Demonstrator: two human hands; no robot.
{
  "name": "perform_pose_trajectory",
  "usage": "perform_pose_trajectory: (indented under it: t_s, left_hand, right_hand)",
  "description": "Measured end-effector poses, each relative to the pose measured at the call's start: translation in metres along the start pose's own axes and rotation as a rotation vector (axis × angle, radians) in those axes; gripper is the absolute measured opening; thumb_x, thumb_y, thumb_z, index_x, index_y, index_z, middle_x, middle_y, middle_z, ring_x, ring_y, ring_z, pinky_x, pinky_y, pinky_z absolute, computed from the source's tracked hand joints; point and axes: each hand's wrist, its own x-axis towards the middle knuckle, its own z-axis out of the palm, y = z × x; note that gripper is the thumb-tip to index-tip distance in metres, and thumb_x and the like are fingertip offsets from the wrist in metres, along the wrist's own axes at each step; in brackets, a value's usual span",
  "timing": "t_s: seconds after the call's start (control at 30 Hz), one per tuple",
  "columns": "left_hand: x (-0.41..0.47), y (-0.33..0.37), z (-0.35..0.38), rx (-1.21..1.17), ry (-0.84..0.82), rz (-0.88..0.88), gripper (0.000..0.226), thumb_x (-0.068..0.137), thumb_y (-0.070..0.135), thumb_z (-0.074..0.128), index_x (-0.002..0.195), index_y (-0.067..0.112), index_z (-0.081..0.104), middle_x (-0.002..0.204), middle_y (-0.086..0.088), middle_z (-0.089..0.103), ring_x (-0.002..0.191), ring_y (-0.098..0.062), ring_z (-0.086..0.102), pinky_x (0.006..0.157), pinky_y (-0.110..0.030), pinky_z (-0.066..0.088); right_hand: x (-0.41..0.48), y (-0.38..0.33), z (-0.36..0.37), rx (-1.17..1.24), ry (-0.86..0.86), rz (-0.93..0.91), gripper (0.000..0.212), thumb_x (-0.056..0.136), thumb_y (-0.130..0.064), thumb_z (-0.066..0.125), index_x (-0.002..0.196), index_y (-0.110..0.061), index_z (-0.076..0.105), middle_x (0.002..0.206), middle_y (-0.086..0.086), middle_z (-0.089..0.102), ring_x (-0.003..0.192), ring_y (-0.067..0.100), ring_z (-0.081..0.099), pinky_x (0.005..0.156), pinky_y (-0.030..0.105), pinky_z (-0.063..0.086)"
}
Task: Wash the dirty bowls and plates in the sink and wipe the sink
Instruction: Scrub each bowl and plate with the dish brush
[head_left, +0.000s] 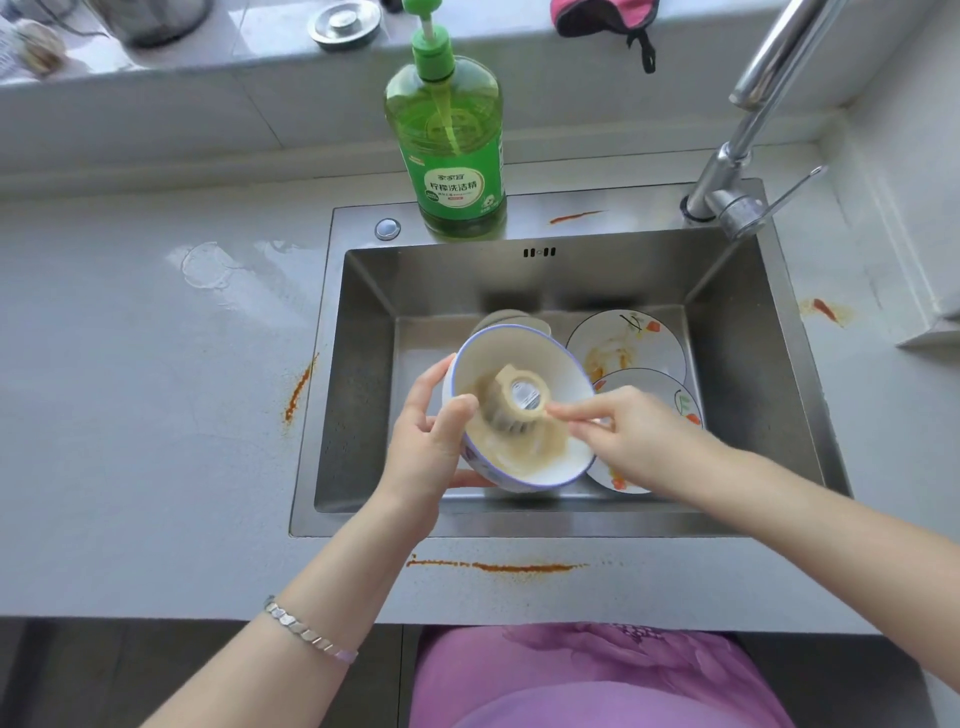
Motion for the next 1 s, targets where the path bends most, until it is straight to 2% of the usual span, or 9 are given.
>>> perform_pose_trajectory:
  t_s: [0.13,0.27,0.37,0.5,0.67,0.77,0.87,0.93,1.0]
  left_hand:
    - [0.006,0.004,-0.001,0.014,0.036,0.033,0.042,0.091,0.009,0.048,0.127,0.032,0.05,0.062,0.012,0.066,0.057,-0.004,0.065,0.051,-0.038,0.058]
    - [0.013,0.009,-0.011,0.139,-0.022,0.099,0.04,0.085,0.014,0.055,0.112,0.044,0.056,0.082,-0.013,0.06,0.07,-0.02,0.064,0.049,-0.036,0.057]
    - [0.016,0.015,-0.021,0.232,-0.14,0.085,0.037,0.085,0.012,0.055,0.104,0.044,0.058,0.082,-0.016,0.057,0.066,-0.022,0.061,0.045,-0.032,0.054]
    - [0.014,0.012,-0.022,0.363,-0.272,0.03,0.04,0.088,0.008,0.051,0.107,0.044,0.057,0.083,-0.02,0.059,0.071,-0.033,0.065,0.05,-0.034,0.056]
    - [0.017,0.007,-0.014,0.376,-0.228,0.032,0.036,0.088,0.011,0.05,0.106,0.041,0.059,0.076,-0.017,0.062,0.065,-0.025,0.063,0.053,-0.038,0.056]
    - [0.018,0.006,-0.024,0.365,-0.251,-0.013,0.034,0.085,0.017,0.053,0.101,0.045,0.061,0.088,-0.022,0.067,0.073,-0.034,0.066,0.056,-0.041,0.057]
    - [0.021,0.007,-0.033,0.385,-0.222,-0.038,0.032,0.089,0.015,0.05,0.102,0.043,0.059,0.087,-0.006,0.066,0.07,-0.022,0.064,0.053,-0.036,0.057]
    - [0.026,0.01,-0.039,0.312,-0.175,-0.088,0.031,0.091,0.014,0.044,0.1,0.039,0.061,0.092,0.0,0.064,0.075,-0.02,0.062,0.051,-0.036,0.056]
    - [0.03,0.013,-0.045,0.243,-0.191,-0.135,0.026,0.09,0.019,0.045,0.094,0.038,0.062,0.094,-0.001,0.063,0.081,-0.024,0.061,0.05,-0.037,0.055]
  right_hand:
    - [-0.002,-0.003,0.006,0.14,-0.14,0.03,0.03,0.095,-0.023,0.048,0.119,-0.033,0.063,0.034,-0.017,0.038,0.029,0.004,0.031,0.037,0.009,0.023]
    - [-0.003,-0.004,-0.01,0.407,-0.426,0.206,0.025,0.094,-0.03,0.051,0.111,-0.043,0.065,0.054,-0.005,0.025,0.043,0.009,0.017,0.038,0.015,0.014]
    - [0.002,0.009,-0.029,0.26,-0.561,0.238,0.025,0.093,-0.026,0.052,0.101,-0.042,0.069,0.06,0.0,0.023,0.048,0.011,0.016,0.042,0.018,0.012]
    - [0.007,0.016,-0.031,-0.035,-0.51,0.19,0.025,0.089,-0.034,0.057,0.076,-0.051,0.071,0.062,0.006,0.036,0.053,0.017,0.023,0.047,0.024,0.019]
    - [0.002,0.013,-0.006,0.121,-0.556,0.129,0.025,0.092,-0.029,0.054,0.102,-0.046,0.068,0.044,-0.007,0.031,0.042,0.012,0.025,0.04,0.019,0.02]
    - [-0.001,0.032,-0.012,0.059,-0.49,0.132,0.027,0.092,-0.03,0.053,0.095,-0.053,0.067,0.056,-0.001,0.04,0.051,0.016,0.03,0.048,0.026,0.026]
    - [-0.012,0.05,-0.022,0.003,-0.274,0.024,0.025,0.091,-0.036,0.054,0.095,-0.059,0.063,0.068,-0.007,0.064,0.059,0.027,0.047,0.059,0.029,0.038]
    - [-0.02,0.058,-0.024,0.19,-0.046,-0.048,0.027,0.09,-0.029,0.057,0.104,-0.052,0.064,0.049,-0.005,0.049,0.047,0.024,0.034,0.052,0.022,0.03]
    - [-0.024,0.06,-0.021,0.499,0.206,-0.026,0.036,0.086,-0.018,0.063,0.113,-0.043,0.062,0.046,-0.002,0.034,0.041,0.009,0.024,0.044,0.014,0.025]
